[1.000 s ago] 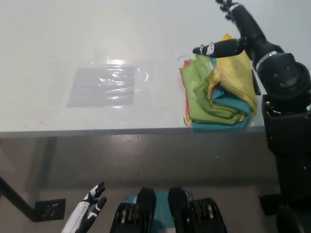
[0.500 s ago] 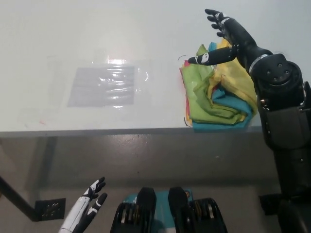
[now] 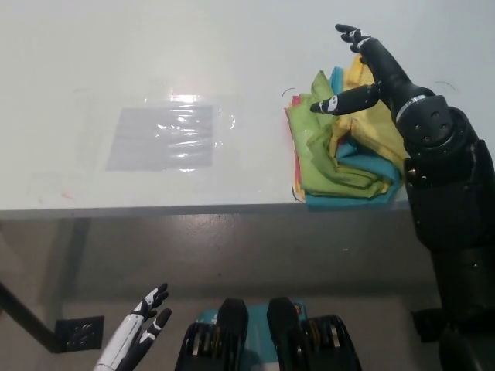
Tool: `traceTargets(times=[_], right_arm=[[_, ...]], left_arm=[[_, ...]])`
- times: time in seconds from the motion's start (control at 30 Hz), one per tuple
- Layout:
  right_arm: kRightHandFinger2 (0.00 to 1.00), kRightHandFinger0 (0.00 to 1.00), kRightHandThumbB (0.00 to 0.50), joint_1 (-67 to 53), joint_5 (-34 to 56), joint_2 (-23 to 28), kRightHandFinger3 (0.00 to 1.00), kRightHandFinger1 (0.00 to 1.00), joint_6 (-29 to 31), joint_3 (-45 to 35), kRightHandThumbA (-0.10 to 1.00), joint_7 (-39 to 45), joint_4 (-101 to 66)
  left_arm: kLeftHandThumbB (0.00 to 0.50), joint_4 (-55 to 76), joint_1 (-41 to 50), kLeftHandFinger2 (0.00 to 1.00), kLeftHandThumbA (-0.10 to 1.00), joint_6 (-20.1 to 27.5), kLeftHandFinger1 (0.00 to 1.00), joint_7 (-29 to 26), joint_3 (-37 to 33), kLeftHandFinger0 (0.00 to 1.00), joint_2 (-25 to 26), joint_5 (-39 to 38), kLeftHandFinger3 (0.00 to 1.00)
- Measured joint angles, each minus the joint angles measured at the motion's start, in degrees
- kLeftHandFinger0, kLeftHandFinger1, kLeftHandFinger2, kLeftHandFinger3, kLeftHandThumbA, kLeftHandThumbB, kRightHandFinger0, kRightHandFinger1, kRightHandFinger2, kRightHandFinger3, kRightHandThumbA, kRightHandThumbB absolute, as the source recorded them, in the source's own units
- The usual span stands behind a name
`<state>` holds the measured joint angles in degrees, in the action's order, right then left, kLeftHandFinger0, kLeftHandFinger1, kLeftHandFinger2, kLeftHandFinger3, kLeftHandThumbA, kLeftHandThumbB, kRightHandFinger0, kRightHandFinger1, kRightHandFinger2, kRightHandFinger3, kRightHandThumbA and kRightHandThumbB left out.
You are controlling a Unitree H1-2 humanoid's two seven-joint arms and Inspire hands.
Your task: A stack of folded microfibre clothes with a single fold is kept infront of the robot. the robot uses its right hand to grab one end of the clothes and pulla it away from the other end to unfold
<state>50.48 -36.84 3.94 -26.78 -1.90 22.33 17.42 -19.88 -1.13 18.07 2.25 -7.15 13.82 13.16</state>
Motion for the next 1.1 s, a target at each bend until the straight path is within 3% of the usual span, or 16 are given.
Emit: traceTargets(times=[0.4, 0.73, 0.8, 0.83, 1.1], right_arm=[[1.00, 1.00, 0.466, 1.09, -13.75, -3.19, 1.00, 1.00, -0.04, -1.44, 1.00, 3.54, 0.20], [1.00, 1.00, 0.447, 4.42, -24.87, -9.01, 1.00, 1.00, -0.04, -8.23, 1.00, 8.64, -0.27], [1.00, 1.00, 0.447, 4.49, -25.84, -9.68, 1.00, 1.00, -0.04, -9.50, 1.00, 9.33, -0.26], [1.00, 1.00, 0.422, 4.49, -26.39, -9.98, 1.00, 1.00, -0.04, -10.25, 1.00, 9.66, -0.13], [1.00, 1.00, 0.437, 4.48, -28.46, -10.58, 1.00, 1.00, -0.04, -13.01, 1.00, 10.64, 3.82]], left_arm=[[0.500, 0.00, -0.09, 1.00, 1.00, -0.04, 1.00, 0.01, -0.10, 1.00, 0.00, 0.08, 1.00], [0.500, 0.09, -1.73, 1.00, 1.00, -0.34, 1.00, 0.58, -0.40, 1.00, 0.08, 0.51, 1.00], [0.500, 0.08, -2.03, 1.00, 1.00, -0.38, 1.00, 0.71, -0.46, 1.00, 0.09, 0.65, 1.00], [0.500, 0.08, -2.16, 1.00, 1.00, -0.38, 1.00, 0.77, -0.49, 1.00, 0.08, 0.72, 1.00], [0.500, 0.13, -2.18, 1.00, 1.00, -0.80, 1.00, 1.36, -0.51, 1.00, 0.15, 1.16, 1.00]])
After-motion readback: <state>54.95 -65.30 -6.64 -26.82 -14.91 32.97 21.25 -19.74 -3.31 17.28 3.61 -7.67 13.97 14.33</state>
